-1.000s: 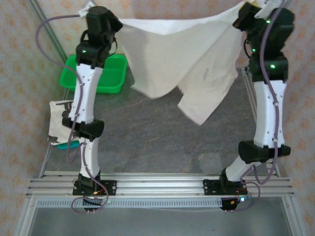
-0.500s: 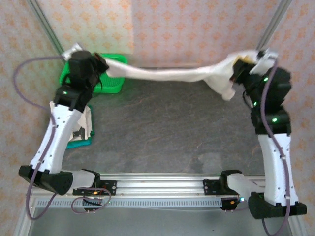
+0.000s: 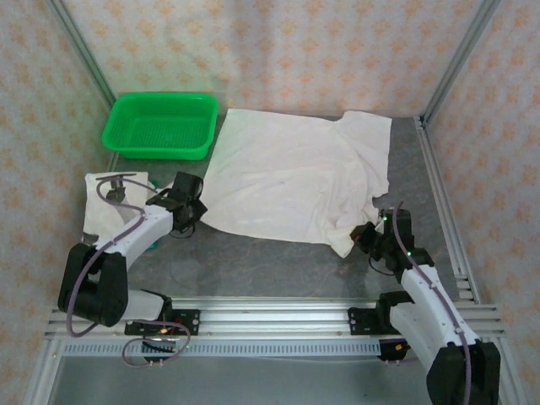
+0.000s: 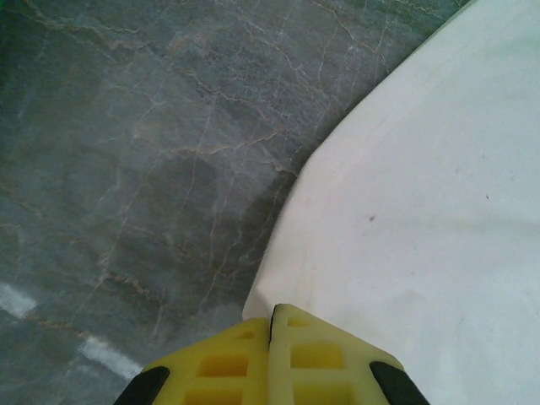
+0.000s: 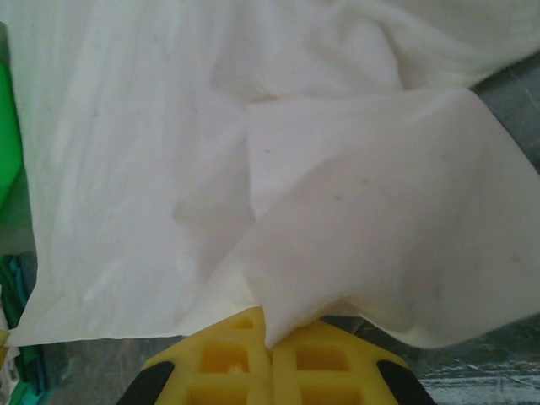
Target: Fold and stack the t-shirts
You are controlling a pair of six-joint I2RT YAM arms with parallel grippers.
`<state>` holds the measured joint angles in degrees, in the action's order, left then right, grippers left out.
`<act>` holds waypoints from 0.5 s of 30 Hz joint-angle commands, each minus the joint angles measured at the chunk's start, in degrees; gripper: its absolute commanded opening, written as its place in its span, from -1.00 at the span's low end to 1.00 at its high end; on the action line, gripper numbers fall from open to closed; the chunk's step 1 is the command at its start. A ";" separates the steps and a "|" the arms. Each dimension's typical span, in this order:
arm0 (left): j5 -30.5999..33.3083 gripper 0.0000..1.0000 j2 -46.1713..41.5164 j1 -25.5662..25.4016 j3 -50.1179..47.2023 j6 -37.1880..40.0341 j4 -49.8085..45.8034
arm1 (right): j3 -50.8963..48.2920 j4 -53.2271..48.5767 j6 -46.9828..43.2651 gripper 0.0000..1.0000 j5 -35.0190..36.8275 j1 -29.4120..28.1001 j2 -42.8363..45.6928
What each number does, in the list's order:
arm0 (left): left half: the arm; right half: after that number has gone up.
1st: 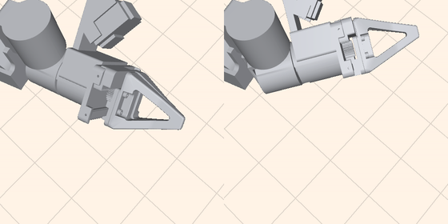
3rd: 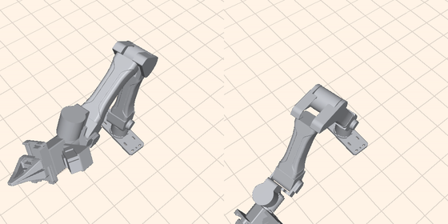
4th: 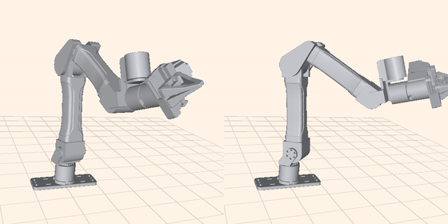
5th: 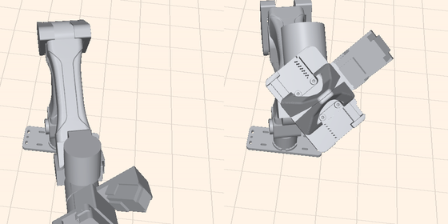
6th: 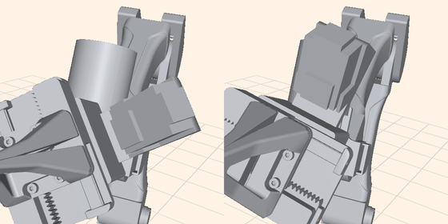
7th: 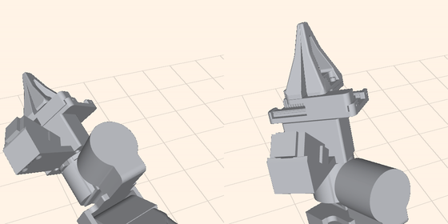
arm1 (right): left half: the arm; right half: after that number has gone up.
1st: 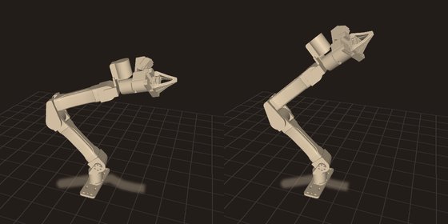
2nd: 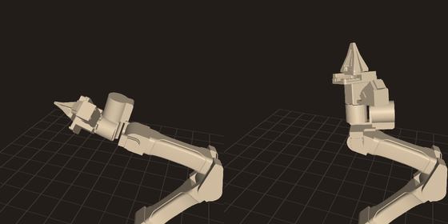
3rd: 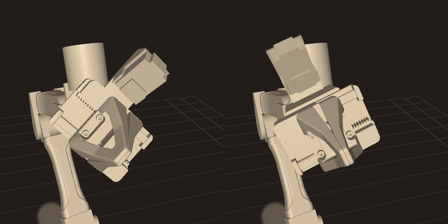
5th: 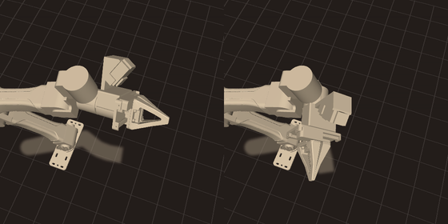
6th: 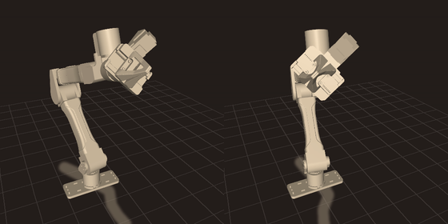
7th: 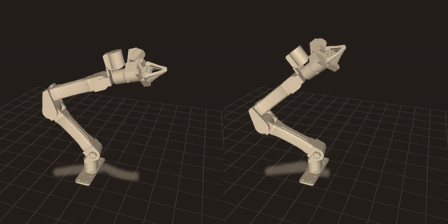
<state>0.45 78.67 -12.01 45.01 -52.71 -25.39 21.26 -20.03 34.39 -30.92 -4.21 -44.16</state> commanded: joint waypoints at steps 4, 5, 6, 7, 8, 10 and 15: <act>5.25 -1.00 0.05 -0.53 -2.24 -1.89 2.43 | 1.82 -3.09 1.06 -1.00 -0.61 -0.27 0.58; 5.87 -1.00 -0.28 -0.48 -2.36 -1.87 2.07 | 2.31 -4.14 0.90 -1.00 -0.93 -0.27 1.01; 6.43 -1.00 -0.62 -0.53 -2.57 -1.72 1.69 | 2.80 -5.48 0.77 -1.00 -1.36 -0.30 1.66; 6.84 -1.00 -0.94 -0.48 -2.57 -1.55 1.20 | 2.99 -6.35 0.83 -1.00 -1.79 -0.41 2.19; 7.02 -1.00 -1.25 -0.49 -2.56 -1.50 0.75 | 3.09 -7.58 1.06 -1.00 -2.39 -0.53 2.76; 7.45 -1.00 -1.97 -0.54 -2.56 -1.13 -0.26 | 4.04 -10.52 1.50 -1.00 -4.06 -1.41 4.27; 8.55 -1.00 -5.12 -0.36 -1.97 -1.04 -2.38 | 9.39 -15.56 2.61 -1.00 -2.79 -3.83 12.36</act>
<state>5.43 76.01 -12.01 42.94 -53.58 -24.84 26.20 -31.55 35.83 -33.50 -7.55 -35.42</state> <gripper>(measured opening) 0.046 0.056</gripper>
